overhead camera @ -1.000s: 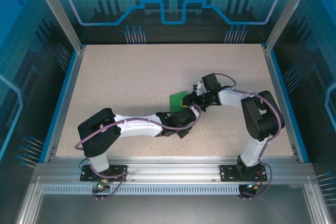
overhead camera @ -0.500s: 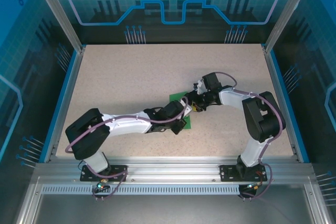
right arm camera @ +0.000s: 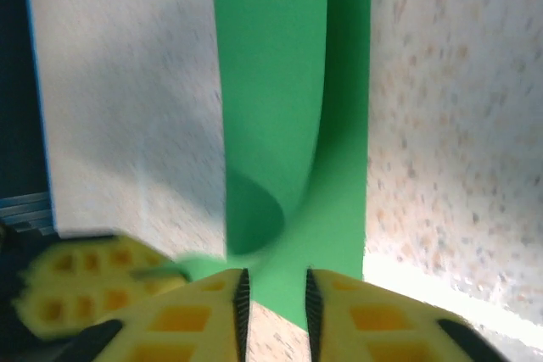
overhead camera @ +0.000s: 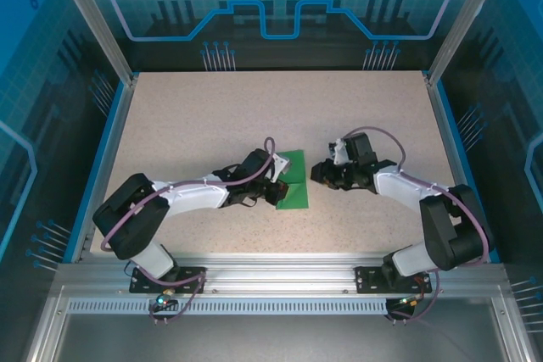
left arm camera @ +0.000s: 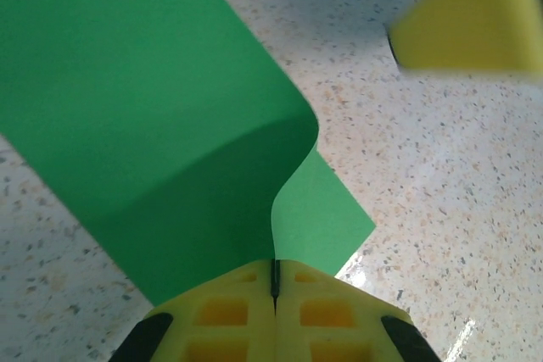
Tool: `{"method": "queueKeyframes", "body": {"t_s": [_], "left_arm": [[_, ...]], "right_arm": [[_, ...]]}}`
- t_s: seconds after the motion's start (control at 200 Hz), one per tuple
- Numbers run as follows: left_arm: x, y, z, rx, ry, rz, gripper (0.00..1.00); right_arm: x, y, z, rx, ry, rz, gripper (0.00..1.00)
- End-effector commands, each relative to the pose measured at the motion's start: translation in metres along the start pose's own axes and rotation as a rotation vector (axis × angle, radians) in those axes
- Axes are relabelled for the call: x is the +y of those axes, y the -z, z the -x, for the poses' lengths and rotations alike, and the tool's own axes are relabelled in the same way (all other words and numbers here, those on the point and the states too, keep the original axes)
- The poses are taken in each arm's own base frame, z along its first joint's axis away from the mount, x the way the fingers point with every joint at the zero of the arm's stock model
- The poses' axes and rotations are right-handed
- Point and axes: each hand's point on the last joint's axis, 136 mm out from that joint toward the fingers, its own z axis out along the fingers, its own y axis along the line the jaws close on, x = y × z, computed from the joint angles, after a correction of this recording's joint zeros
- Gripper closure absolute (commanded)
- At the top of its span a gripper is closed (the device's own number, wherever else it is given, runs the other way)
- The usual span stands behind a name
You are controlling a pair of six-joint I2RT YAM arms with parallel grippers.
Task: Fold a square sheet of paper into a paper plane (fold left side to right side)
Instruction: Fold the triangle a second time at the center of the table.
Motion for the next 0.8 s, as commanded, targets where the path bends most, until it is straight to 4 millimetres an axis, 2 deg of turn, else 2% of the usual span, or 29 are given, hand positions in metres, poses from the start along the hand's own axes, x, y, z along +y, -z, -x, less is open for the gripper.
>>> {"method": "queueKeyframes", "body": {"t_s": [0.0, 0.06, 0.22, 0.455, 0.795], "left_arm": [[0.002, 0.008, 0.006, -0.026, 0.062, -0.021, 0.99], [0.008, 0.009, 0.005, -0.022, 0.078, -0.001, 0.99], [0.019, 0.007, 0.002, -0.007, 0.109, 0.028, 0.99], [0.027, 0.002, 0.000, 0.016, 0.127, 0.058, 0.99], [0.038, -0.009, 0.002, 0.043, 0.151, 0.092, 1.00]], "right_arm": [[-0.002, -0.010, -0.027, 0.059, 0.027, -0.029, 0.89], [-0.005, -0.017, -0.038, 0.089, 0.025, -0.047, 0.94], [-0.011, -0.029, -0.053, 0.140, 0.024, -0.089, 0.95], [-0.021, -0.039, -0.061, 0.193, 0.014, -0.154, 0.95], [-0.035, -0.040, -0.070, 0.230, -0.004, -0.214, 0.96]]}}
